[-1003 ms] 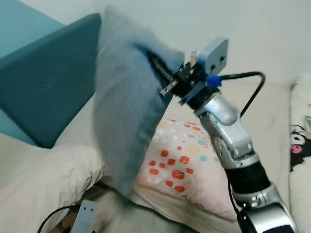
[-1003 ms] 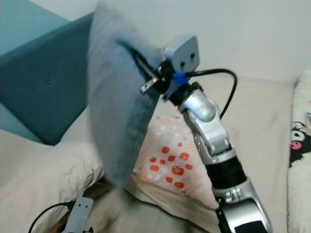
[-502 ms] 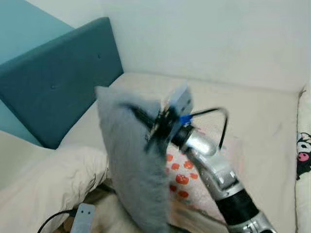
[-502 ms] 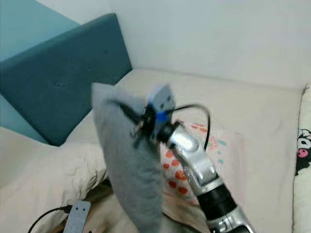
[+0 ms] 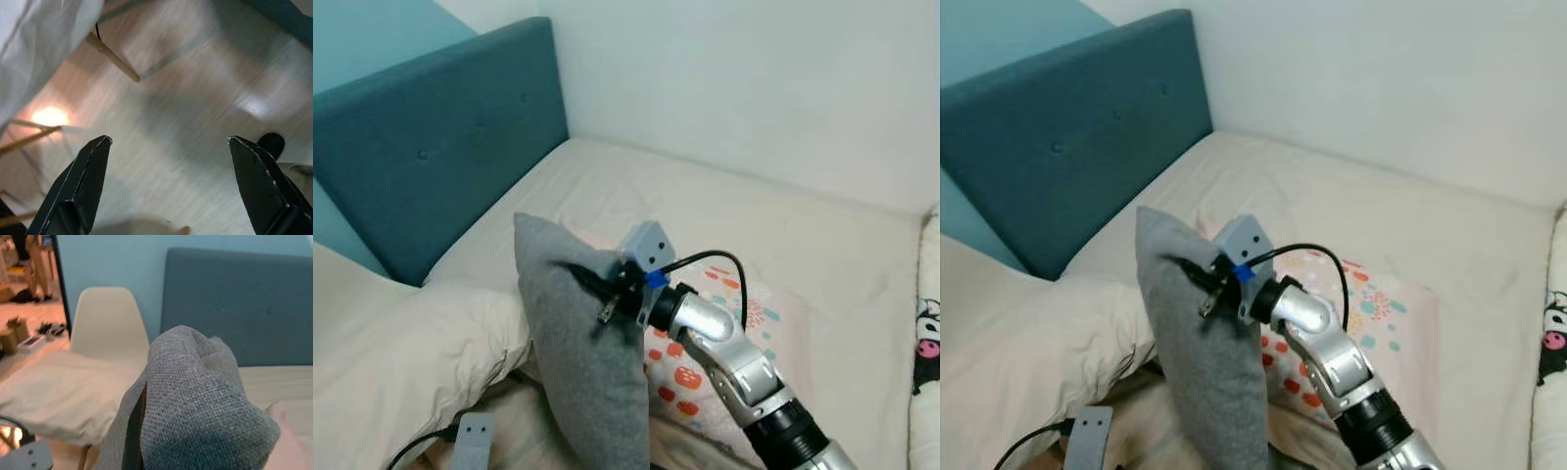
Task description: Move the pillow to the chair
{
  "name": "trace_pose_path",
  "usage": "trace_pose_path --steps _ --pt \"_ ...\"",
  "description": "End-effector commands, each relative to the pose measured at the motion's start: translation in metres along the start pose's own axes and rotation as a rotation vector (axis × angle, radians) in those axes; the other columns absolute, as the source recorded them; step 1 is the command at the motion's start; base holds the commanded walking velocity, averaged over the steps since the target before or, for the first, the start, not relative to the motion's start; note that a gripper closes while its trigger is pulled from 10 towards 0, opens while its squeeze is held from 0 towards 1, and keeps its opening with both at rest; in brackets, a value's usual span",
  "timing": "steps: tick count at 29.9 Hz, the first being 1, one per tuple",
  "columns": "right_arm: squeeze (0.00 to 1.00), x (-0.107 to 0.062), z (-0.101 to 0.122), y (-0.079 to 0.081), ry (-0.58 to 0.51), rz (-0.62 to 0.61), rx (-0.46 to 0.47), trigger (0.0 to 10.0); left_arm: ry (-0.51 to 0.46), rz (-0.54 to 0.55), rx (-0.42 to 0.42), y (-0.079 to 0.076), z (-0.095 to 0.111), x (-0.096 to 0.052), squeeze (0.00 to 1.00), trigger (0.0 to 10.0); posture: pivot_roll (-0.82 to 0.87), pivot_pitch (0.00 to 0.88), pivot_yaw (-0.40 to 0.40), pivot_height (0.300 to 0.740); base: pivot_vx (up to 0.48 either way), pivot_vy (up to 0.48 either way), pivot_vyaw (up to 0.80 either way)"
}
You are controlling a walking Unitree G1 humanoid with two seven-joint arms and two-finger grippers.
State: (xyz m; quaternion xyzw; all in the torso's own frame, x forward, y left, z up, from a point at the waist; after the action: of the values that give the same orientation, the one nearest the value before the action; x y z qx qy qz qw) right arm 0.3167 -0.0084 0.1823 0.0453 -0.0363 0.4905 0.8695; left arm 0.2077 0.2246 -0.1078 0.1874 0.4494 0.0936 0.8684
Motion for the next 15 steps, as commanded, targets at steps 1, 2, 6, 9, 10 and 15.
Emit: trace_pose_path --steps 1,2,6,9,10,15 --pt "0.00 0.003 0.010 0.006 -0.036 0.038 -0.013 0.0 0.025 -0.003 -0.020 -0.004 -0.008 -0.002 0.00 10.0 -0.21 0.076 -0.056 0.740 0.000 0.000 0.79" --pt "0.00 0.003 0.010 0.006 -0.036 0.038 -0.013 0.0 0.025 -0.003 -0.020 -0.004 -0.008 -0.002 0.00 10.0 -0.21 0.076 -0.056 0.740 0.000 0.000 0.79" --pt "0.00 0.008 0.020 0.015 -0.065 0.110 -0.015 0.0 -0.012 -0.022 -0.015 -0.006 0.001 -0.001 0.00 10.0 -0.20 0.080 -0.056 0.740 0.000 0.000 0.79" --pt "0.00 0.010 0.023 0.018 -0.074 0.126 -0.016 0.0 -0.018 -0.026 -0.010 -0.006 0.002 -0.001 0.00 10.0 -0.20 0.083 -0.050 0.740 0.000 -0.247 0.79" --pt "0.00 0.011 0.026 0.022 -0.085 0.145 -0.014 0.0 -0.019 -0.027 -0.005 -0.006 0.002 -0.001 0.00 10.0 -0.20 0.084 -0.044 0.740 0.000 -0.480 0.79" --pt "0.00 0.011 0.030 0.030 -0.104 0.187 -0.005 0.0 -0.011 -0.001 -0.004 0.001 -0.001 0.000 0.00 10.0 -0.20 0.089 -0.032 0.740 0.000 -0.192 0.79"
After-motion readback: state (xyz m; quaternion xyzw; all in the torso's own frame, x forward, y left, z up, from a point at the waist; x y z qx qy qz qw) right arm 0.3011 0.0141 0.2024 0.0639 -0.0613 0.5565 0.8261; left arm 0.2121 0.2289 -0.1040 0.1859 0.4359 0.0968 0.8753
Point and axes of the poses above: a point about 5 cm out from each wrist's last joint towards the gripper, its own x axis pointing out of the wrist towards the gripper, its own z axis along the axis of the wrist's last joint, y = z × x, the point moved 4 cm from there along x, pointing out of the wrist towards the gripper, and after that the axes turned 14 degrees about x, right-handed, at the moved point
